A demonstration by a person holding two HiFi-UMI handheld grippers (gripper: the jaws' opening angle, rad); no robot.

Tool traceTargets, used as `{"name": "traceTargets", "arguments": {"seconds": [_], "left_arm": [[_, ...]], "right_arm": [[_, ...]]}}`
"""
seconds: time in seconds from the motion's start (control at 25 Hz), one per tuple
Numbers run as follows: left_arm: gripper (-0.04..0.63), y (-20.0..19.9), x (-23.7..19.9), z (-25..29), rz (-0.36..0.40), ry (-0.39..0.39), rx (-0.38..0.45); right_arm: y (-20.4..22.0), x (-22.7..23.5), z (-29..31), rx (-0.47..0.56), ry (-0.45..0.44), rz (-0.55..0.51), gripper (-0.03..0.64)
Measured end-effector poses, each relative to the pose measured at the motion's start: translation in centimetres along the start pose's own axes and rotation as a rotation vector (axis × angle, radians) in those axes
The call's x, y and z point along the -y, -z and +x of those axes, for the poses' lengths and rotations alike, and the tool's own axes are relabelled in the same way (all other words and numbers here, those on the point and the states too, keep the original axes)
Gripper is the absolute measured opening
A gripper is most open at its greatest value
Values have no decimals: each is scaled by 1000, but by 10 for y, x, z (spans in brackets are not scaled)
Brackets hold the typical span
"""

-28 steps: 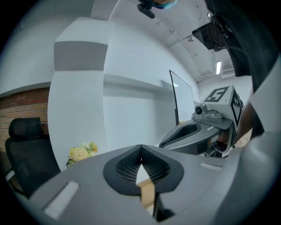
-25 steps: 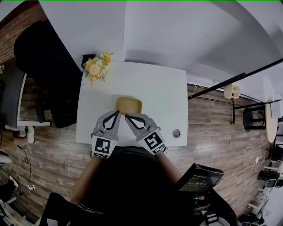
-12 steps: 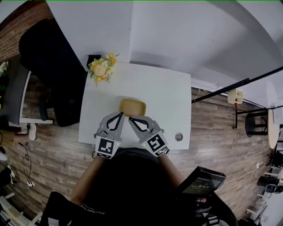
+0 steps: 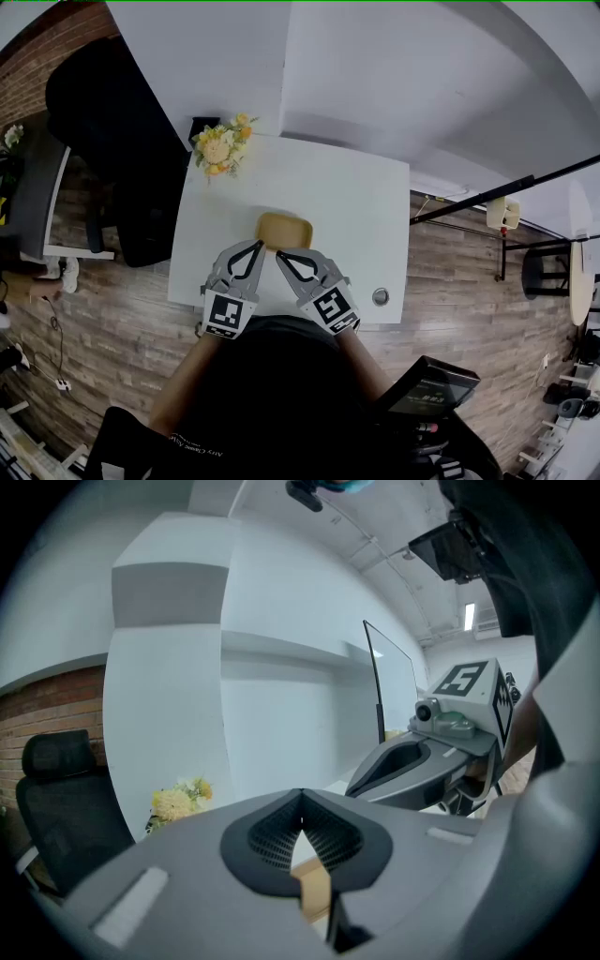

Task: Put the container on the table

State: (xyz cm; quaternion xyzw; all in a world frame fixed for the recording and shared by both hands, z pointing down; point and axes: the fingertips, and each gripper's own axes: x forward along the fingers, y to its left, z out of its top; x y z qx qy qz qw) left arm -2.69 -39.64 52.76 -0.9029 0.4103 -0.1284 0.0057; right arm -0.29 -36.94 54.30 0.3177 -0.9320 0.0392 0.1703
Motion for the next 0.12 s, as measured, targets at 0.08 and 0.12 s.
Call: {"name": "traceTargets", "arguments": {"seconds": [0.08, 0.12], "left_arm": [[0, 1, 2, 1, 1, 0, -5], [0, 2, 2, 2, 2, 0, -7]], "right_arm": [[3, 3, -1, -6, 2, 2, 12], [5, 4, -2, -10, 4, 3, 12]]}}
